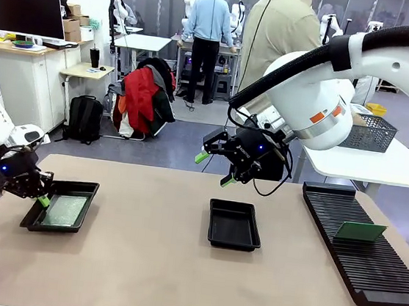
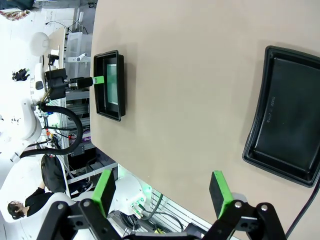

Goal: Inspect and transfer BCBs to ESD trays.
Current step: Pick up the ESD tray and place it on the left side of the table.

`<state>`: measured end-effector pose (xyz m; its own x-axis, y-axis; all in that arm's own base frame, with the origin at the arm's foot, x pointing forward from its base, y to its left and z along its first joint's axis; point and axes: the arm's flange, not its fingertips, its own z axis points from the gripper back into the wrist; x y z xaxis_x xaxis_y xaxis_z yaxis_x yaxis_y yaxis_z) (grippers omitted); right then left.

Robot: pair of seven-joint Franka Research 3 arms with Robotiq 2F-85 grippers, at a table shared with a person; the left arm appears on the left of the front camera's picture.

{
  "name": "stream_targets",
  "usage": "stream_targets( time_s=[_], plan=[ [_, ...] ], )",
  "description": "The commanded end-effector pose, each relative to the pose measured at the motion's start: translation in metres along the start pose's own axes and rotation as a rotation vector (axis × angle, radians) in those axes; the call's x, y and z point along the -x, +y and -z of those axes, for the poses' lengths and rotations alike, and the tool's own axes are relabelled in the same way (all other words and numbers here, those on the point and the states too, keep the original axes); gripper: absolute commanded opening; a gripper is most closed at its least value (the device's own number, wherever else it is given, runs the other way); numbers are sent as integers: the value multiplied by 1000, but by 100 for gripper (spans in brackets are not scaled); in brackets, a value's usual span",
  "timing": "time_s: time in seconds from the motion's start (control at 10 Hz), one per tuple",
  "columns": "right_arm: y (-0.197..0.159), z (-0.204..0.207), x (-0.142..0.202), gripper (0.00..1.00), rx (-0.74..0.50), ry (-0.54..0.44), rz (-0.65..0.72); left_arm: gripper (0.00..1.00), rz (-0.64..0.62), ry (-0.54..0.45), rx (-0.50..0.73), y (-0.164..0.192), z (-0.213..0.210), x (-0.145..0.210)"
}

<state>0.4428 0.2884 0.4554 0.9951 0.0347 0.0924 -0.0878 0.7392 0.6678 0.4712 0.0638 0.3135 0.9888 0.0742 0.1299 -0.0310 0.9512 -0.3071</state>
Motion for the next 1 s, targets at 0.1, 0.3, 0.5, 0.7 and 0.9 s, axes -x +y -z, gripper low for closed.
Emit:
stream_targets(
  time_s=[0.1,0.3,0.5,0.7,0.9],
  plan=[
    [2,-1,0,100,17,8,13,3,21,-12,-31,1,8,5],
    [2,-1,0,100,17,8,13,3,19,-18,-32,2,13,8],
    [2,-1,0,100,17,8,13,3,25,-22,-34,5,19,10],
    [2,-1,0,100,17,8,13,3,-1,-3,-18,2,10,5],
    [2,-1,0,100,17,8,13,3,-1,-3,-18,2,10,5]
  ],
)
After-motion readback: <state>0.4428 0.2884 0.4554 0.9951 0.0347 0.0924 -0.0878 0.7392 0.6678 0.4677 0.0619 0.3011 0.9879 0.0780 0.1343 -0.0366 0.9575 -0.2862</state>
